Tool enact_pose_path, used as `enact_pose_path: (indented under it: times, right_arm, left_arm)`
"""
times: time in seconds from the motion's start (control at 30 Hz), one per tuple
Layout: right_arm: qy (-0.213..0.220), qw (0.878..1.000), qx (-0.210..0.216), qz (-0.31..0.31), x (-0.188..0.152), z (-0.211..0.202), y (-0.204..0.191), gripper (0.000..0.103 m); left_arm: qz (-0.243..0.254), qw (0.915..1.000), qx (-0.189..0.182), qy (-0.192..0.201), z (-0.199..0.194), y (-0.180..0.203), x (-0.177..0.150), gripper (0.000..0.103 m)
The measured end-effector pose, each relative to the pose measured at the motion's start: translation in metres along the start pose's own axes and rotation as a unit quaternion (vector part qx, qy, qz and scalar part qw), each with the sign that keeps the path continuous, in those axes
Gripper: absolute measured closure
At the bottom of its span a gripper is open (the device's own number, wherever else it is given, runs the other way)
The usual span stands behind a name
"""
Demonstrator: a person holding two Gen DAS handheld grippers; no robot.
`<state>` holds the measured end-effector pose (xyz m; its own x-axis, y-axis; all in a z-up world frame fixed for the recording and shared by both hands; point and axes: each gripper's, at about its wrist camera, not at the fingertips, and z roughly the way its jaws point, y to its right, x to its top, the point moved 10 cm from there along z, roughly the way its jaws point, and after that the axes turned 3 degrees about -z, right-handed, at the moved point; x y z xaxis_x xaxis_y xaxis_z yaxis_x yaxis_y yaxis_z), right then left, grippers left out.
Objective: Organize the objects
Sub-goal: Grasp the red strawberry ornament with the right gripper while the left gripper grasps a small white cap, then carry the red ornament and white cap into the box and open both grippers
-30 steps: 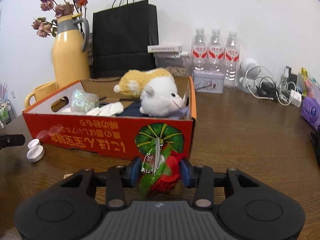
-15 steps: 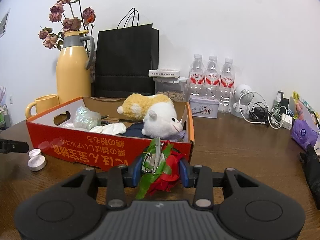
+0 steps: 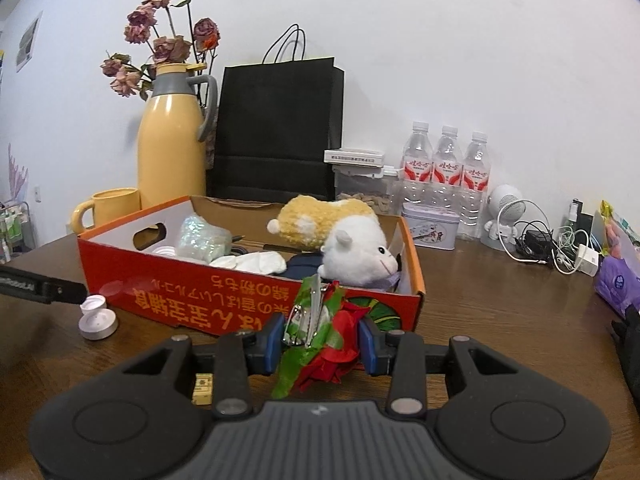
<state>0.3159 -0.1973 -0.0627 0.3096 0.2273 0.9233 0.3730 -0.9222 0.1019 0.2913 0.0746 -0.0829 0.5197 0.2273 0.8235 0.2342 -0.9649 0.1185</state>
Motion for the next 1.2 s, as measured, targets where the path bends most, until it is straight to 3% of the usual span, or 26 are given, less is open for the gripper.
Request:
enact_pose_path:
  times: [0.2,0.4,0.67,0.73,0.83,1.03,1.2]
  right_arm:
    - [0.002,1.000,0.006,-0.008,0.001,0.000,-0.005,0.066]
    - [0.002,1.000,0.008,-0.010,0.001,-0.001,-0.005,0.066]
    - [0.002,1.000,0.009,-0.010,0.001,-0.001,-0.006,0.066]
    - [0.002,1.000,0.009,-0.011,0.001,-0.001,-0.006,0.066]
    - [0.004,1.000,0.009,-0.011,0.002,-0.002,-0.007,0.066]
    - [0.006,1.000,0.009,-0.011,0.002,-0.003,-0.007,0.066]
    - [0.017,1.000,0.006,-0.016,0.004,-0.007,-0.008,0.066]
  left_arm:
    - [0.002,0.9997,0.001,-0.023,0.017,0.004,-0.001,0.025]
    - [-0.001,0.9995,-0.019,-0.025,0.018,0.009,-0.002,0.037]
    - [0.022,0.9994,-0.001,-0.026,0.017,0.010,-0.005,0.057]
    - [0.026,0.9993,-0.003,-0.025,0.016,0.010,-0.006,0.079]
    - [0.025,0.9993,-0.013,-0.026,0.014,0.012,-0.007,0.093]
    - [0.019,0.9995,-0.016,-0.017,0.010,0.010,-0.005,0.093]
    - [0.018,0.9996,-0.018,0.016,-0.007,0.009,0.003,0.093]
